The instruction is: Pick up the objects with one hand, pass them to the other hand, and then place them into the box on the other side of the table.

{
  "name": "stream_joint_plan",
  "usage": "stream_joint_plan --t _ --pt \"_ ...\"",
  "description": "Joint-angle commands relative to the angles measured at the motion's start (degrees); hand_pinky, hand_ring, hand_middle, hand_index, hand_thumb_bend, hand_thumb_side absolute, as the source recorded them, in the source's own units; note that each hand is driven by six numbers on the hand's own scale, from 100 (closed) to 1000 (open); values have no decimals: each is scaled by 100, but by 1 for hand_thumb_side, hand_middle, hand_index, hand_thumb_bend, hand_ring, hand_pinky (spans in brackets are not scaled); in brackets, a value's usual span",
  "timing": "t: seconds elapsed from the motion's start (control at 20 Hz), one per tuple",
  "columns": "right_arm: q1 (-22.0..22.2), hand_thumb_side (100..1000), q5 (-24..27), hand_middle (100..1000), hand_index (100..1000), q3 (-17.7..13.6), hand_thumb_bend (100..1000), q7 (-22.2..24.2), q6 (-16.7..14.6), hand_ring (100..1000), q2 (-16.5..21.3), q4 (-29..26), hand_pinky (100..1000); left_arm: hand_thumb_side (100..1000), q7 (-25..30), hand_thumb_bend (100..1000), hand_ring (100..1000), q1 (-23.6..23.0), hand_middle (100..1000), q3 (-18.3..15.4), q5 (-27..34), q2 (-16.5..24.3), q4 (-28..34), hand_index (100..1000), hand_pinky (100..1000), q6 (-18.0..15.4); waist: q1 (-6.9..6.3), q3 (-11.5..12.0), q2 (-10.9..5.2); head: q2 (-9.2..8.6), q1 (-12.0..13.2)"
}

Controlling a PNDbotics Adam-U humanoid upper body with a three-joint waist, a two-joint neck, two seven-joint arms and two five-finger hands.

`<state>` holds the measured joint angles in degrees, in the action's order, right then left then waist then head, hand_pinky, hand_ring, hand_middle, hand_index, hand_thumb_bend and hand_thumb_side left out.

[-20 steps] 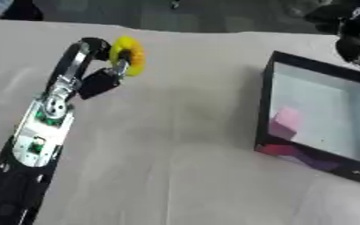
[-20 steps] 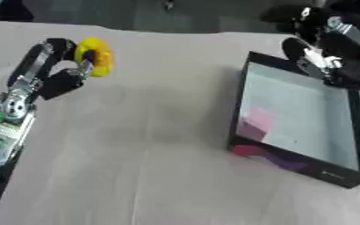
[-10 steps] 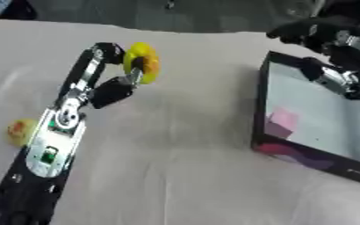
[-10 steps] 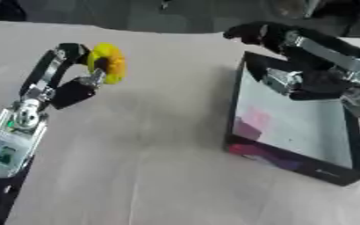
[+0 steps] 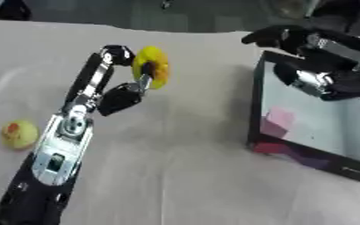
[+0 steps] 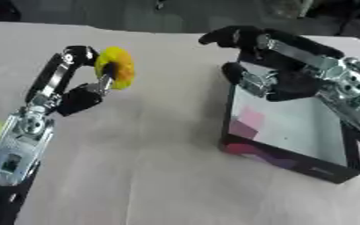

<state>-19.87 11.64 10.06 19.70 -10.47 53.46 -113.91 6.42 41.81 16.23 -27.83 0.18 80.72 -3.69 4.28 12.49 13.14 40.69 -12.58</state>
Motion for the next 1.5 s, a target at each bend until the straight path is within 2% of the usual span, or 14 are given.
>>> stream_joint_plan --t 0.05,0.45,0.5,0.55,0.8,1.15,1.5 --pt "-131 715 -149 916 941 -13 100 23 162 1000 66 -68 1000 464 15 100 646 73 504 78 -43 -114 156 490 780 -93 63 35 -137 -58 -115" --pt "-328 712 -499 928 948 87 100 85 424 1000 -9 -68 1000 478 -10 100 645 83 503 221 -28 -293 220 490 781 -228 58 248 -54 -101 -364" --pt "-343 678 -549 928 949 98 100 90 433 1000 -14 -68 1000 455 -17 100 645 73 503 232 -21 -309 227 490 781 -239 57 264 -50 -99 -389" --pt "-355 706 -600 929 951 108 100 98 438 1000 -19 -68 1000 480 -21 100 645 70 503 242 -14 -325 231 490 781 -248 56 278 -48 -99 -412" --pt "-440 722 -876 931 957 181 100 166 538 1000 -73 -68 1000 479 -40 100 646 133 504 330 14 -428 293 491 781 -334 41 361 -32 -105 -553" --pt "-562 751 -1163 928 953 244 100 299 711 1000 -130 -68 998 475 -122 100 648 211 507 449 -94 -537 380 492 782 -466 34 476 44 -96 -598" --pt "-632 717 -1310 922 951 270 100 274 902 1000 -198 -68 992 459 -82 100 648 239 506 557 -192 -636 369 493 781 -580 48 525 112 -112 -651"
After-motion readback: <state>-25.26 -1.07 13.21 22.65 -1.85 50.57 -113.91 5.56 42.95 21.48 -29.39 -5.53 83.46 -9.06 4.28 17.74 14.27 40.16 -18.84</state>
